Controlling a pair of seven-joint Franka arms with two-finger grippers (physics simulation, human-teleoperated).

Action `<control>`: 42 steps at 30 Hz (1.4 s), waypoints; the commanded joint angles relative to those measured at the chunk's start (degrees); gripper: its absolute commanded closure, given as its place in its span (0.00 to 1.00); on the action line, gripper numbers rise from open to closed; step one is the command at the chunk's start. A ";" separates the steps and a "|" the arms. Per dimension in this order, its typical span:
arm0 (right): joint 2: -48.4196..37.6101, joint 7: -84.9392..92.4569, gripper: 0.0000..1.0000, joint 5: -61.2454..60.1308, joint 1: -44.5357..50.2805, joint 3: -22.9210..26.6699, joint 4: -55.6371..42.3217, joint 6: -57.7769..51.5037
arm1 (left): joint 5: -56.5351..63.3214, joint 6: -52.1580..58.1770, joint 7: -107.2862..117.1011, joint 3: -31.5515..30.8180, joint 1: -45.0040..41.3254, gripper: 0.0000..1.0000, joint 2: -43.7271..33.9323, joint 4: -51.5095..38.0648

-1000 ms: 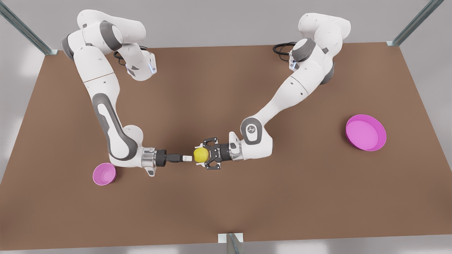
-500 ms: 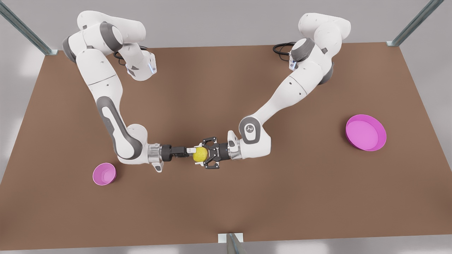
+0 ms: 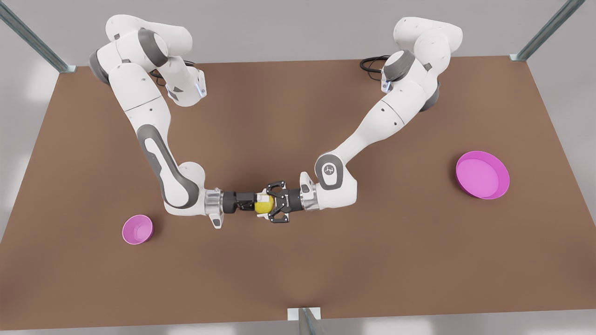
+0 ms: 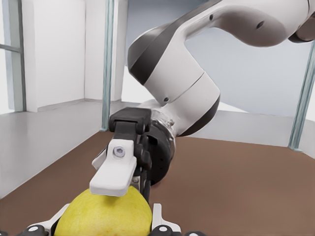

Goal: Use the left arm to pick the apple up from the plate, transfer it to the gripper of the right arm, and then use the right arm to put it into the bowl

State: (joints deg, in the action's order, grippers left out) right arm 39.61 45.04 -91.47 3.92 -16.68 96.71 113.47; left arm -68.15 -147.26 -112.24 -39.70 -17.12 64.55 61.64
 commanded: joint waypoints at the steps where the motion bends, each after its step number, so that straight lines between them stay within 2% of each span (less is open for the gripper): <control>1: -0.06 4.88 0.05 -0.20 0.03 -0.02 -0.03 2.11 | 0.30 0.57 -0.79 -0.02 0.07 0.34 -0.13 -0.02; 3: -0.06 4.88 0.31 -0.20 0.03 -0.02 -0.03 2.11 | 0.39 0.57 -0.79 -0.02 0.07 0.34 -0.13 -0.02; 4: -0.06 4.80 0.34 -0.20 0.03 -0.02 -0.03 2.11 | 0.39 0.57 -0.79 -0.02 0.07 0.34 -0.13 -0.02; 6: -0.06 4.79 0.34 -0.20 0.03 -0.02 -0.03 2.11 | 0.30 0.66 -0.79 -0.02 0.07 0.32 -0.13 -0.02; 7: -0.06 4.79 0.34 -0.11 0.03 -0.02 -0.03 2.11 | 0.30 0.57 -0.70 -0.02 0.07 0.00 -0.13 -0.02; 14: -0.15 4.71 0.34 0.68 -0.32 0.59 -0.11 1.93 | 0.30 0.57 -0.70 0.07 0.24 0.00 -0.30 0.06; 18: -0.41 4.18 0.34 9.55 -3.22 1.73 0.24 2.11 | 0.39 0.66 -0.61 0.24 0.86 0.00 -0.57 0.41; 19: -0.67 4.09 0.34 13.15 -4.62 1.73 0.24 2.20 | 0.74 0.92 0.00 0.42 3.40 0.00 -1.01 1.38; 21: -1.73 3.92 0.34 20.45 -6.91 1.65 0.50 3.69 | 1.09 4.26 0.79 0.50 12.97 0.00 -7.76 13.85; 22: -1.90 3.83 0.34 24.31 -7.96 1.73 0.41 4.39 | 9.33 5.67 4.91 0.59 21.06 0.00 -14.45 23.52; 24: -2.78 1.11 0.34 32.56 -9.63 1.74 0.33 4.57 | 36.70 16.10 31.74 1.12 29.76 0.00 -18.93 24.41; 26: -3.05 0.23 0.34 42.50 -10.95 3.40 -0.64 4.57 | 62.95 38.62 49.66 0.59 40.49 0.00 -27.28 21.16; 28: -3.22 -0.92 0.34 50.68 -11.48 5.16 -1.69 4.57 | 76.66 51.10 60.11 0.86 41.20 0.00 -34.49 18.26; 29: -3.22 -0.92 0.34 54.02 -11.48 6.83 -2.13 4.57 | 80.89 57.26 68.02 0.86 41.81 0.00 -36.16 12.99; 32: -3.13 -0.92 0.34 60.88 -11.57 10.17 -3.28 6.06 | 81.78 60.16 92.98 1.73 43.57 0.00 -44.77 12.10; 33: -3.13 -0.92 0.34 63.86 -11.66 10.44 -3.37 6.41 | 75.20 60.51 97.38 15.41 34.29 0.00 -50.13 12.63; 34: -3.13 -0.92 0.34 66.49 -11.66 11.05 -3.89 6.42 | 69.23 60.43 97.65 32.15 21.31 0.00 -53.73 14.81; 35: -2.96 -0.74 0.34 69.67 -11.74 11.58 -4.68 6.41 | 66.22 59.90 97.56 45.07 10.53 0.00 -57.69 19.13; 37: -2.78 -0.74 0.34 74.76 -13.24 11.49 -6.53 6.15 | 65.96 55.95 97.12 44.98 11.58 0.00 -61.20 24.40; 42: -2.70 -0.83 0.34 83.38 -14.20 11.58 -7.94 6.50 | 66.22 55.86 97.39 44.89 10.44 0.00 -59.89 23.18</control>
State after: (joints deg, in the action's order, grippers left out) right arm 36.95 46.15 -13.38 -10.11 -5.10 89.05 119.58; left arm -1.49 -93.34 -54.75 5.10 -5.24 4.72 84.82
